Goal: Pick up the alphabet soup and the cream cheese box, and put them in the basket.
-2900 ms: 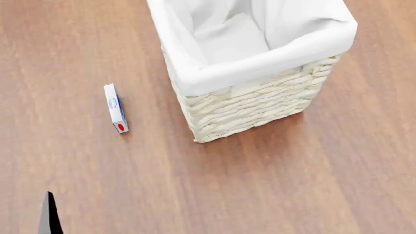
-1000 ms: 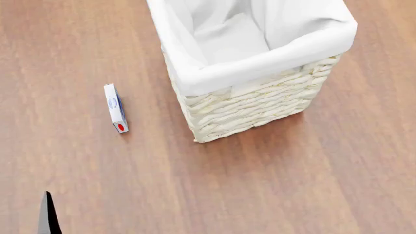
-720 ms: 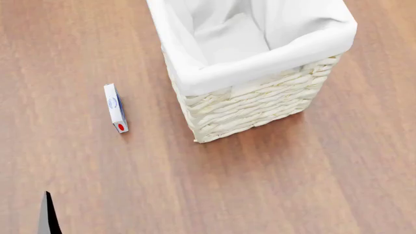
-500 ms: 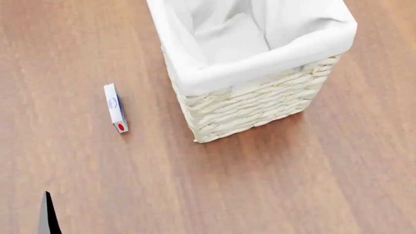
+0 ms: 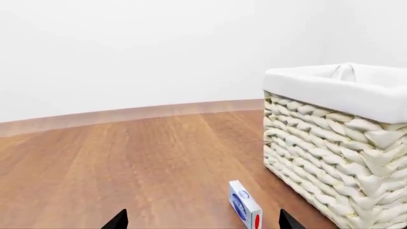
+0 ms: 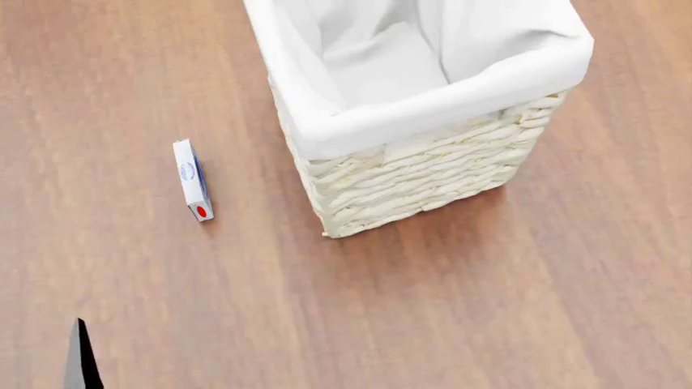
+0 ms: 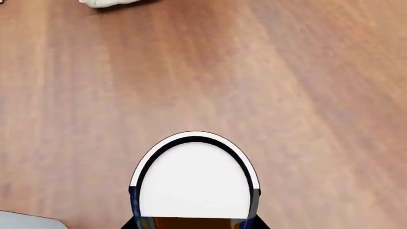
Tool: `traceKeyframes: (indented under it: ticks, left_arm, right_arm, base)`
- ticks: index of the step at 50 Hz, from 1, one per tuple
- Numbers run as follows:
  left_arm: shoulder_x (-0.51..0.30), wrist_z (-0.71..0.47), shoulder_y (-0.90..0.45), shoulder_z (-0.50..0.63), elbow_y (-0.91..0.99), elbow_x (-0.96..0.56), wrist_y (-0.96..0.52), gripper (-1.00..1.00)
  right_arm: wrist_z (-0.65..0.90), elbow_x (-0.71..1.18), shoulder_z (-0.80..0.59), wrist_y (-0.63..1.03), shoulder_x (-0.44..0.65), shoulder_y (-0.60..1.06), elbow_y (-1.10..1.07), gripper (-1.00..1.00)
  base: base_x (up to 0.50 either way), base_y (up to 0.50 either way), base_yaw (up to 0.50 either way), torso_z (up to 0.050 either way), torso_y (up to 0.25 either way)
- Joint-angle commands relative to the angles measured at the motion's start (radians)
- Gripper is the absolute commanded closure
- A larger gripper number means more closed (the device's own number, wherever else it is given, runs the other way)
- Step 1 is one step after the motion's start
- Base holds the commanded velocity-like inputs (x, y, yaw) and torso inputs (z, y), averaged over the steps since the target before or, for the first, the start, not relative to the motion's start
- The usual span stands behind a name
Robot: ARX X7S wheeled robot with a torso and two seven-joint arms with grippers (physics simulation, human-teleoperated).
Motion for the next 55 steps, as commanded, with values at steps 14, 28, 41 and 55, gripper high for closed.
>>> traceKeyframes:
  ticks: [14, 28, 41, 55]
  left_arm:
    - [-0.004, 0.0, -0.003, 0.012, -0.004, -0.007, 0.005, -1.0]
    - [-0.01, 0.004, -0.004, 0.017, 0.003, -0.017, 0.007, -1.0]
    - [-0.006, 0.007, -0.012, 0.028, -0.013, -0.02, 0.015, -1.0]
    - [-0.005, 0.01, -0.024, 0.036, -0.03, -0.028, 0.018, -1.0]
  right_arm:
    - [0.233, -0.029, 0.244, 0.16, 0.238, 0.186, -0.223, 1.0]
    - [0.184, 0.14, 0.263, 0.549, 0.242, 0.859, -0.445, 1.0]
    - [-0.001, 0.165, 0.184, 0.689, 0.106, 1.304, -0.335, 1.0]
    - [-0.367, 0.216, 0.112, 0.616, -0.125, 1.489, 0.183, 1.0]
  base:
    - [0.0, 0.0, 0.0, 0.0, 0.0]
    - [0.0, 0.0, 0.0, 0.0, 0.0]
    - [0.0, 0.0, 0.0, 0.0, 0.0]
    - [0.0, 0.0, 0.0, 0.0, 0.0]
